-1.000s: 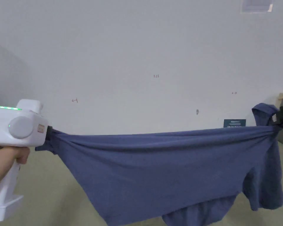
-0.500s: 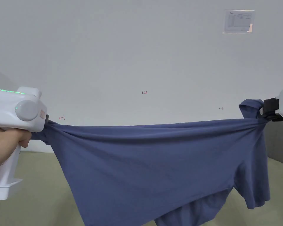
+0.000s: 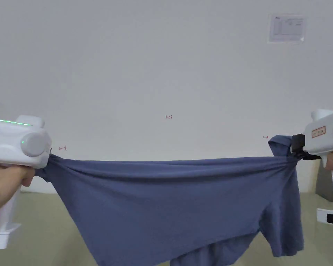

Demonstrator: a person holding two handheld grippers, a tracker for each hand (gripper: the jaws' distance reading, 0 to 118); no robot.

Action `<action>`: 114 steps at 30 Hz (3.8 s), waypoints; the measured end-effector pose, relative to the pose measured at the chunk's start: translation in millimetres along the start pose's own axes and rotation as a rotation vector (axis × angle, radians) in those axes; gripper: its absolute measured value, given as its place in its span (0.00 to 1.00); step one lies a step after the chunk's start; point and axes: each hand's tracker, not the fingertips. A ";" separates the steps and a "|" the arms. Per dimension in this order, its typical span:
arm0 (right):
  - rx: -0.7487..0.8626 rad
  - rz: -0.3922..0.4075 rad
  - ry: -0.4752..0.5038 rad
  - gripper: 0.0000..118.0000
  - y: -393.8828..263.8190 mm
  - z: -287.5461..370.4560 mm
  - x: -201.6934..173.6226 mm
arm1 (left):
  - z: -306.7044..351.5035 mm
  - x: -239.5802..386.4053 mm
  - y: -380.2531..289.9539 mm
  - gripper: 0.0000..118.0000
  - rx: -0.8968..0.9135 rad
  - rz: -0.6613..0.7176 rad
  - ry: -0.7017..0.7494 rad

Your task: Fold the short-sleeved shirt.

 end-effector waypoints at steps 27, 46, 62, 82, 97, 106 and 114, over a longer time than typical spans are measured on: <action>-0.285 -0.130 -0.010 0.03 -285.5 19.9 58.2 | -11.6 7.4 -298.1 0.00 -0.355 -0.032 -0.165; -0.419 -0.351 -0.078 0.04 -439.4 102.9 117.7 | 73.0 -12.9 -421.1 0.00 -0.488 0.015 -0.230; 0.036 0.028 -0.036 0.26 -376.6 210.3 -10.6 | 204.2 9.5 -348.6 0.05 -0.043 0.097 -0.282; 0.228 0.201 0.028 0.01 -376.3 245.8 -100.7 | 261.8 6.2 -328.6 0.00 0.123 0.108 -0.273; 0.031 0.268 0.104 0.01 -423.0 197.5 -126.4 | 77.0 -66.2 -392.0 0.39 -0.533 0.256 -0.354; -0.055 0.267 0.131 0.01 -438.0 178.3 -130.8 | 30.6 -33.1 -422.0 0.95 -0.690 0.185 -0.398; -0.118 0.246 0.129 0.01 -444.9 168.4 -124.7 | 30.3 -16.1 -427.4 0.46 -0.717 0.082 -0.392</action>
